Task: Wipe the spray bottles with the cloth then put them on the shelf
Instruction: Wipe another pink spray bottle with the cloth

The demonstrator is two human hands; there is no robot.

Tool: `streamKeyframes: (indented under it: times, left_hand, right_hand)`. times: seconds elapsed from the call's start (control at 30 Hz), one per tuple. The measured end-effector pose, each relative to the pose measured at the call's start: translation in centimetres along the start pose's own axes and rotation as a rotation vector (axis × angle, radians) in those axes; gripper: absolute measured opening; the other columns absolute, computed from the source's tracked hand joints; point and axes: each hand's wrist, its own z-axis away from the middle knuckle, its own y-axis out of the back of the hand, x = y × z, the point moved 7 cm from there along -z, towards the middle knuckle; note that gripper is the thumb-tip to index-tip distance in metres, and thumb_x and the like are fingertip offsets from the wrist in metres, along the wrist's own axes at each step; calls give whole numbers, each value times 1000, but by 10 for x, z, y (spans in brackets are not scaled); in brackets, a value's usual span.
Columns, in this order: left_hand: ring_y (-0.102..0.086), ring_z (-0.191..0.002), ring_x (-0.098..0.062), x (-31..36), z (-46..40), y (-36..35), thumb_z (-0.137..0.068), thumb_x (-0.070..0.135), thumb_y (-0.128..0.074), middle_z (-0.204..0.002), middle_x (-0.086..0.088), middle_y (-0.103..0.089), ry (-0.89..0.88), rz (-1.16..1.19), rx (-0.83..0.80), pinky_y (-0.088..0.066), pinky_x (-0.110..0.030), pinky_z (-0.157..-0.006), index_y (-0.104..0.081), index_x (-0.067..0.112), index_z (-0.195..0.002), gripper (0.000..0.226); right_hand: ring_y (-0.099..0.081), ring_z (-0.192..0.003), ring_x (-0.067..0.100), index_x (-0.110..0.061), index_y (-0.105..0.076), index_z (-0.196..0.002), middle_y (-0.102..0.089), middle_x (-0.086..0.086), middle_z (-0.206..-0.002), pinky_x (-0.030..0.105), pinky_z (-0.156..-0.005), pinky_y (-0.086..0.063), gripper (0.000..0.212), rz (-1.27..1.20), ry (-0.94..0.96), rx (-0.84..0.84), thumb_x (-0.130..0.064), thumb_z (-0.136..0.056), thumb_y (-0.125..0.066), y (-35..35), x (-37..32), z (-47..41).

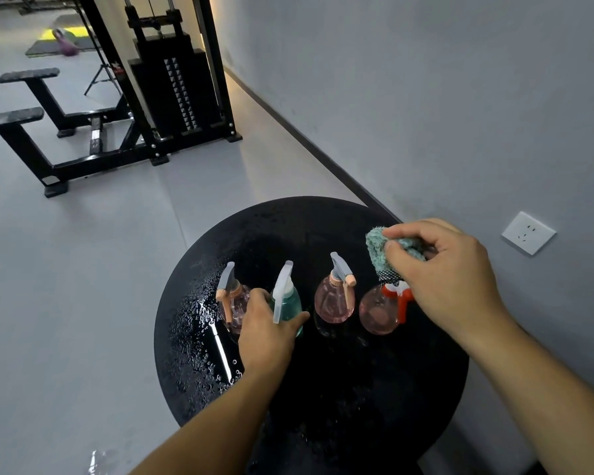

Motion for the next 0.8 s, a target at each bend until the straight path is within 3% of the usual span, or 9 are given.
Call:
streamKeyframes:
  times: [0.2,0.47,0.57,0.73,0.8]
  left_hand:
    - [-64,-91,-14,-3,-2,-5,-73,53,-93,-102,14,-60,11,12,27,-59,-45,-73,-38,36,-103,65]
    - [-55,-99,-16,-6,-10,-8,-72,47,-96,-118,6,-54,71,96,30,-44,-35,-76,-43,24,-125,78]
    - [-56,-97,-14,-9,-8,-8,-74,40,-97,-119,7,-55,73,162,-3,-42,-28,-68,-45,23,-129,77]
    - [-65,-117,-23,-15,3,4,-74,39,-97,-138,-2,-61,74,135,6,-58,-46,-96,-47,17,-146,90]
    - [-64,-119,-23,-17,10,12,-73,38,-98,-139,-3,-59,80,121,16,-57,-44,-101,-49,16,-144,89]
  right_hand:
    - [-64,-92,-9,-38,-77,-91,-70,-20,-99,3,-67,-46,21,-4,0,7,-17,-91,-73,2,0,0]
    - [-62,-91,-12,-33,-79,-93,-69,-21,-98,0,-68,-43,19,1,7,6,-14,-91,-73,5,1,0]
    - [-63,-90,-11,-31,-79,-94,-70,-19,-99,0,-66,-44,18,3,12,10,-14,-91,-73,5,2,0]
    - [-64,-85,-10,-31,-79,-95,-69,-20,-99,1,-63,-44,18,-3,14,0,-14,-91,-73,3,1,1]
    - [-62,-91,-12,-34,-78,-94,-68,-23,-98,0,-68,-44,19,19,28,-1,-16,-91,-74,2,0,1]
